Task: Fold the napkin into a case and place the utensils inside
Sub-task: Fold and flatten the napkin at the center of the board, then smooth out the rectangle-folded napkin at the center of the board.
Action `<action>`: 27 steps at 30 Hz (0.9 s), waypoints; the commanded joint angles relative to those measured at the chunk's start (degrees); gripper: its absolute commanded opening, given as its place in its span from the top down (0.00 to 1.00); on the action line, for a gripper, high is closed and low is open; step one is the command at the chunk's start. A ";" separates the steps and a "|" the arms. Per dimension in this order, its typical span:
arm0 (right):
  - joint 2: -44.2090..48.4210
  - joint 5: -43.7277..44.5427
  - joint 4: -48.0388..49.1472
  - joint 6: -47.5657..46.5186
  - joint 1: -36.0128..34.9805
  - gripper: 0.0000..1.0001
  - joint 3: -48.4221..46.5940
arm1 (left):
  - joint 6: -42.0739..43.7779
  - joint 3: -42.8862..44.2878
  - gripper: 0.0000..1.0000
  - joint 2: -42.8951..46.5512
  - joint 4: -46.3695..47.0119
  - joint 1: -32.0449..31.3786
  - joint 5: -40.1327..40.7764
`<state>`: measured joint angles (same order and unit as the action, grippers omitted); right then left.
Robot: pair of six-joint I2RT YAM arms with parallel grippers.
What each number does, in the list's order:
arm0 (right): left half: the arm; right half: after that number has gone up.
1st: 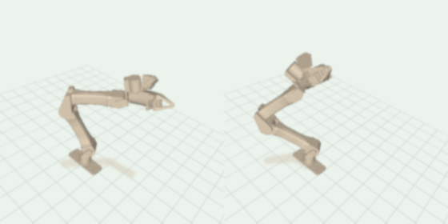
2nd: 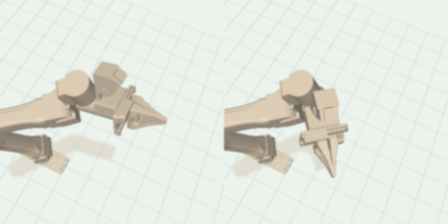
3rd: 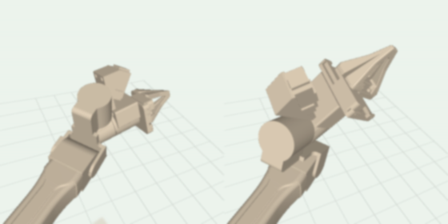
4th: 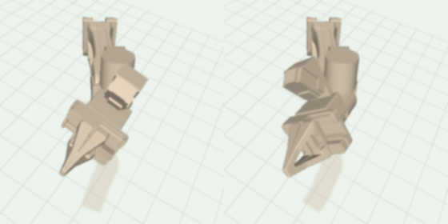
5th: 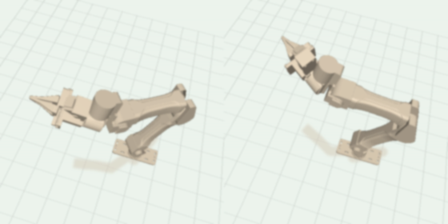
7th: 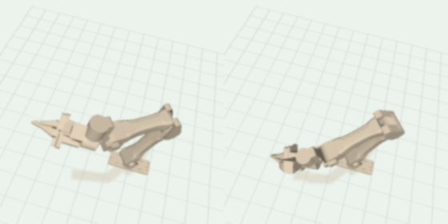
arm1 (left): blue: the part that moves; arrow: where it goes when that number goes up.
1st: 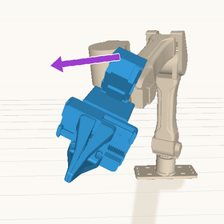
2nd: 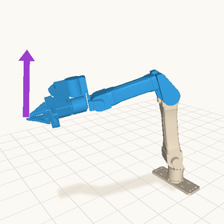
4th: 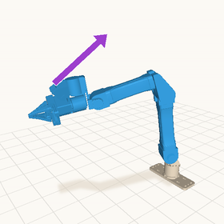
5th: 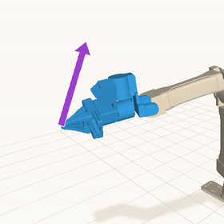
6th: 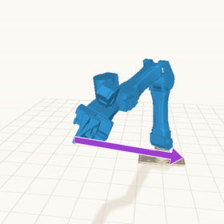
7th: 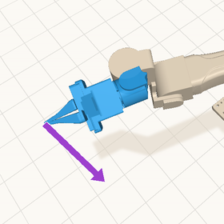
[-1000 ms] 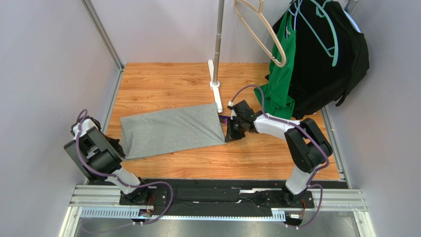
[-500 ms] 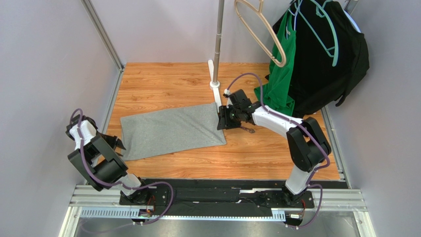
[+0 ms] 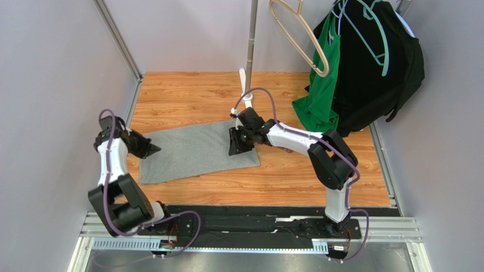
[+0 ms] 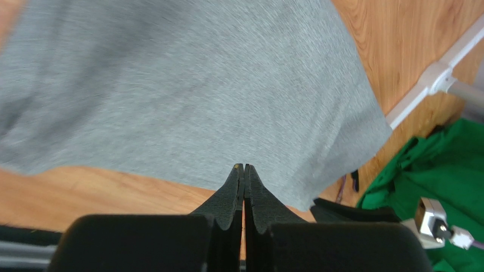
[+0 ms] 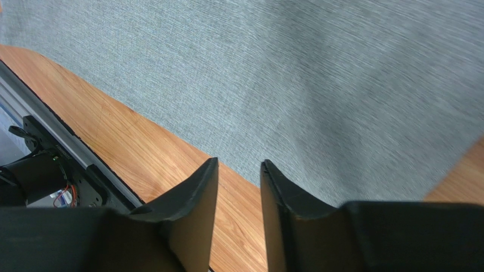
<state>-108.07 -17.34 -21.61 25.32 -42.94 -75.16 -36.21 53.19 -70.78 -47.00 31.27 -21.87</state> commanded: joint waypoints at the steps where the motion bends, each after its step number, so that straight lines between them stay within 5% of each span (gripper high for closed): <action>1: -4.60 -0.85 4.55 0.78 -1.36 0.67 -5.87 | -5.63 -1.51 1.00 -10.32 9.21 -3.84 -7.31; 12: -14.79 3.71 7.20 1.57 -8.74 0.77 -11.94 | 1.13 14.98 1.00 -30.26 -5.09 -3.93 17.78; 20: -17.26 1.01 2.97 2.98 -9.97 0.75 -17.39 | 3.25 21.87 1.00 -40.13 -9.25 -2.00 23.80; 27: -15.16 -1.39 1.40 0.44 -8.57 0.57 -21.25 | 4.82 21.96 1.00 -37.61 -9.69 0.11 26.80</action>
<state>-125.29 -17.50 -19.07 27.49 -52.99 -92.31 -33.89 74.52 -110.87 -55.35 30.06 1.19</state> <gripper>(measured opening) 0.350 0.006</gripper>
